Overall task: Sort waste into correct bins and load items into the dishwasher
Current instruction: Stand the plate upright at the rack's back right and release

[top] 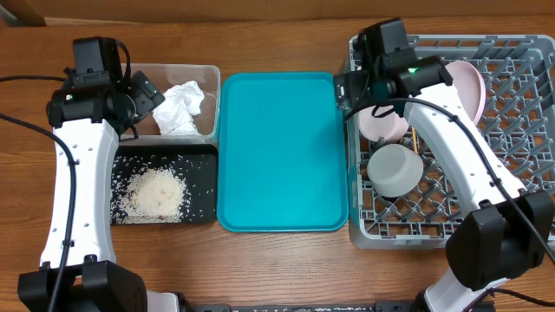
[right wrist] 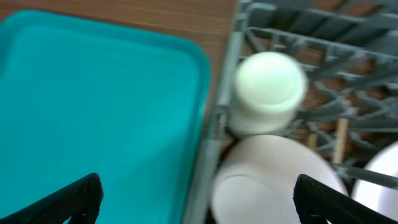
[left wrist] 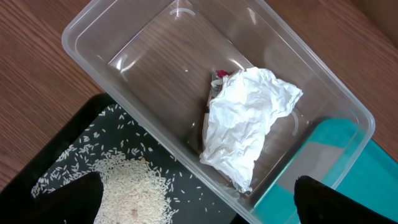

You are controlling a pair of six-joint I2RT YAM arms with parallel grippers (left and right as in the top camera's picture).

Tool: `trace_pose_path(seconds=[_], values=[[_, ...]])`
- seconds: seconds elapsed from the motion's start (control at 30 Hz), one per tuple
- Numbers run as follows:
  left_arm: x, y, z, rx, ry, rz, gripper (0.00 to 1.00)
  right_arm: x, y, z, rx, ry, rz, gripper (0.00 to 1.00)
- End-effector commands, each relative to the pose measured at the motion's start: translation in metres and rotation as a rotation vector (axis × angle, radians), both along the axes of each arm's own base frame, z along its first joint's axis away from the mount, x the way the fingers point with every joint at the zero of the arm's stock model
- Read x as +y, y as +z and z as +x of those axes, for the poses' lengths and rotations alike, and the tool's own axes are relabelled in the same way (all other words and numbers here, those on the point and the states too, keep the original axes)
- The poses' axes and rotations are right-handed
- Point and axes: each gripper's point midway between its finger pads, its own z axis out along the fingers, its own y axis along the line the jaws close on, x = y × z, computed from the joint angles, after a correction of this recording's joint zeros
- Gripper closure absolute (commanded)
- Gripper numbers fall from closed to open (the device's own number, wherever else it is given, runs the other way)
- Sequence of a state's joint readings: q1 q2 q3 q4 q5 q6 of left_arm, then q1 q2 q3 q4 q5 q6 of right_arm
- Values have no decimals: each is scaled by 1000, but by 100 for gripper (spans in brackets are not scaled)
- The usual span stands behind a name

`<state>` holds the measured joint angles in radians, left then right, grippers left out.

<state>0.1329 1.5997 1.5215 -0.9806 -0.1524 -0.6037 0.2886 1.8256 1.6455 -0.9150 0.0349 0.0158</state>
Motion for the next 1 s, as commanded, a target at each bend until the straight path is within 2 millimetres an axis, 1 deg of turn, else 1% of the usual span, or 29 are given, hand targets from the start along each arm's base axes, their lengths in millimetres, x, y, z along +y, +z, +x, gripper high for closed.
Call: trace_pose_path(seconds=[0.0, 0.57, 0.67, 0.77, 0.83, 0.97], values=[[1, 3, 2, -9, 10, -7, 0, 19, 17, 1, -16, 53, 102, 0], [1, 3, 2, -9, 10, -7, 0, 17, 16, 1, -15, 49, 102, 0], [1, 3, 2, -9, 10, -7, 0, 15, 23, 1, -29, 46, 105, 0], [1, 3, 2, -9, 10, -7, 0, 14, 39, -2, -64, 48, 114, 0], [1, 3, 2, -9, 10, -7, 0, 13, 58, -7, -105, 49, 125, 0], [1, 3, 2, -9, 10, -7, 0, 7, 112, -24, -227, 54, 156, 0]])
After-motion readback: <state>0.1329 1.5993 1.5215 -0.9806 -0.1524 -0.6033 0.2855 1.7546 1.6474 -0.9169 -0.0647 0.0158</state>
